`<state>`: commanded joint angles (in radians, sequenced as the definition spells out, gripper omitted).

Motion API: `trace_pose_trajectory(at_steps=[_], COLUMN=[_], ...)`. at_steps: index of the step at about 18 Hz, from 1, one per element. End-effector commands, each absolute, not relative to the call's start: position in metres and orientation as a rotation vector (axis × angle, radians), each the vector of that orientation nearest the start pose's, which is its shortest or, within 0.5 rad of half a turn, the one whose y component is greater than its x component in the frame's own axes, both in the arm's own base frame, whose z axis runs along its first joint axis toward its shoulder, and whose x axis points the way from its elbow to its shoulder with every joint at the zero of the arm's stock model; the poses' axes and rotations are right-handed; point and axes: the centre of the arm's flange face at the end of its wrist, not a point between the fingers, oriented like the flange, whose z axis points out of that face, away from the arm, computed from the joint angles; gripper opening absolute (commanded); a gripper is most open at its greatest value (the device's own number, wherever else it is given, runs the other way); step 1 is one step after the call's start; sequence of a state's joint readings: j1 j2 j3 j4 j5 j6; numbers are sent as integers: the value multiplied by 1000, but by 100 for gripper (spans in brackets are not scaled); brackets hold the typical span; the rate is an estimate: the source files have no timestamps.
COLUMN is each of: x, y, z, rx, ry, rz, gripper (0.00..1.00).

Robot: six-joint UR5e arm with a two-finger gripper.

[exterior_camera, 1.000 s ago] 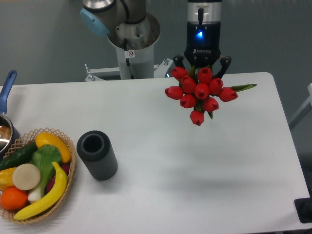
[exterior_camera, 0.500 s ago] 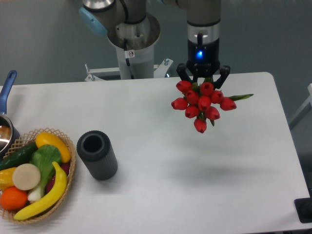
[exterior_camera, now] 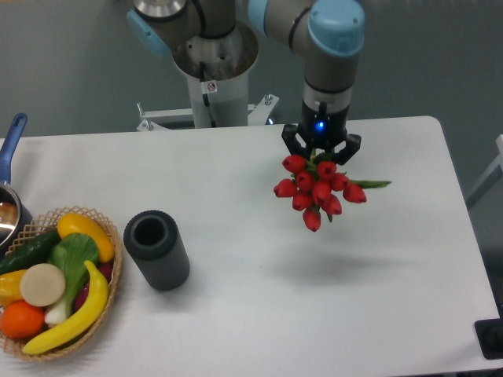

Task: Place the flowers on the table
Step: 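Lower the tulips onto the table and open the gripper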

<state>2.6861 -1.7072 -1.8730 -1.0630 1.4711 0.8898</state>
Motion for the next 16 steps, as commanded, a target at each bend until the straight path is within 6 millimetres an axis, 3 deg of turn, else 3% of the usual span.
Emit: trace_pose_trajectory(at_steps=[8, 12, 13, 15, 16], x=[-415, -417, -417, -418, -419], y=[367, 373, 373, 374, 373], z=[291, 286, 287, 286, 287], rx=[-3027, -3030, -3029, -3029, -3028], ry=[-401, -388, -385, -366, -351], rz=[-74, -87, -85, -69, -63], gripper=[41, 42, 49, 100, 100])
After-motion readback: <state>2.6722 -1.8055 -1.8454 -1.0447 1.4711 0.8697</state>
